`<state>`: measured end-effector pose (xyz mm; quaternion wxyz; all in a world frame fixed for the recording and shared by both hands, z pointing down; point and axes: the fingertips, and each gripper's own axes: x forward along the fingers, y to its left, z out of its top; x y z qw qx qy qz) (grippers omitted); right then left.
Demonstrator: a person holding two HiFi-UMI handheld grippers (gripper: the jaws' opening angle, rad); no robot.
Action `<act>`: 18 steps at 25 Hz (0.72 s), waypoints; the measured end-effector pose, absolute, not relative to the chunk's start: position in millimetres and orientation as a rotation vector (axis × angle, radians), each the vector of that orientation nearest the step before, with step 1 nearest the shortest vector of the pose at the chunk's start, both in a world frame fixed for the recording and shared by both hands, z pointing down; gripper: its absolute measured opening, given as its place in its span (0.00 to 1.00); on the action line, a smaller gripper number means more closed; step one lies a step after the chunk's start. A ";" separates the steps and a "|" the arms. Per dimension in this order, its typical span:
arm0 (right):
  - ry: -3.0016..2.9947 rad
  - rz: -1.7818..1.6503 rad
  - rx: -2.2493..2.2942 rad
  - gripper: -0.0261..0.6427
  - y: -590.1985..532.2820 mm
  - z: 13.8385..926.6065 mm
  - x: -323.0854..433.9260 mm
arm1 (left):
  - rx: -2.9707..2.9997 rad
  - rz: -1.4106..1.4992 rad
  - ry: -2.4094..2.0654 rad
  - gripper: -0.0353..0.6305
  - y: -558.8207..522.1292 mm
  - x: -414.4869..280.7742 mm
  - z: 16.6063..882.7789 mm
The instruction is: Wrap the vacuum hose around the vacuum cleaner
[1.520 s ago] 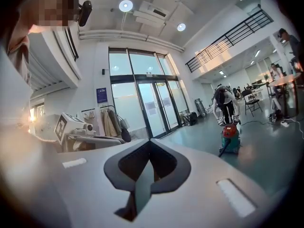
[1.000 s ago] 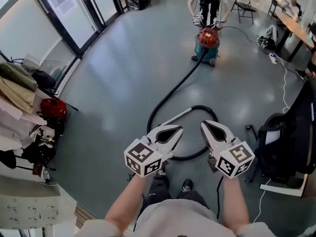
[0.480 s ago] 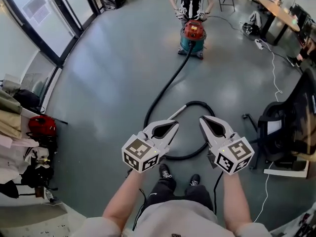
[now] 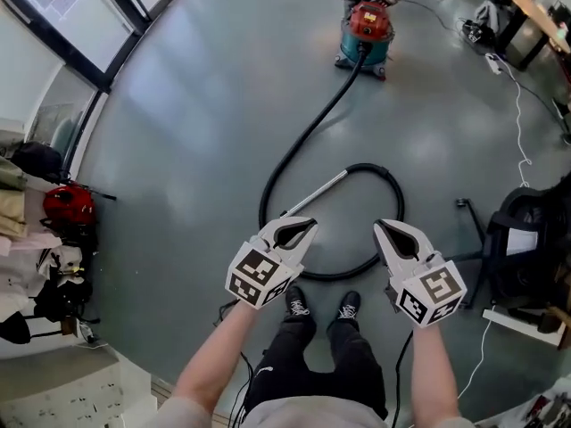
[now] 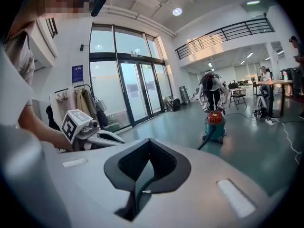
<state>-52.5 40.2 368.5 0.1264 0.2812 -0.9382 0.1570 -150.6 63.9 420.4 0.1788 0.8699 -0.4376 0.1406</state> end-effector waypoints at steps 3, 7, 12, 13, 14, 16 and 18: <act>-2.683 0.462 0.820 0.07 20.6 455.0 -48.6 | 2.386 0.395 -1.270 0.05 50.2 -155.6 503.4; -2.624 0.480 0.808 0.07 -6.0 565.7 -37.0 | 2.334 0.450 -1.262 0.08 30.9 -148.1 613.5; -2.572 0.505 0.757 0.07 -29.7 695.5 -52.1 | 2.294 0.543 -1.235 0.13 13.3 -161.4 740.5; -2.565 0.499 0.740 0.07 -33.1 720.0 -57.5 | 2.284 0.562 -1.233 0.14 9.2 -166.1 766.1; -2.558 0.486 0.722 0.07 -36.4 743.5 -62.0 | 2.275 0.583 -1.233 0.15 4.6 -170.1 791.3; -2.545 0.452 0.679 0.07 -42.0 787.8 -68.4 | 2.262 0.632 -1.229 0.18 -5.1 -176.2 842.2; -2.542 0.428 0.634 0.07 -47.6 826.9 -72.5 | 2.255 0.703 -1.214 0.23 -16.0 -181.8 893.7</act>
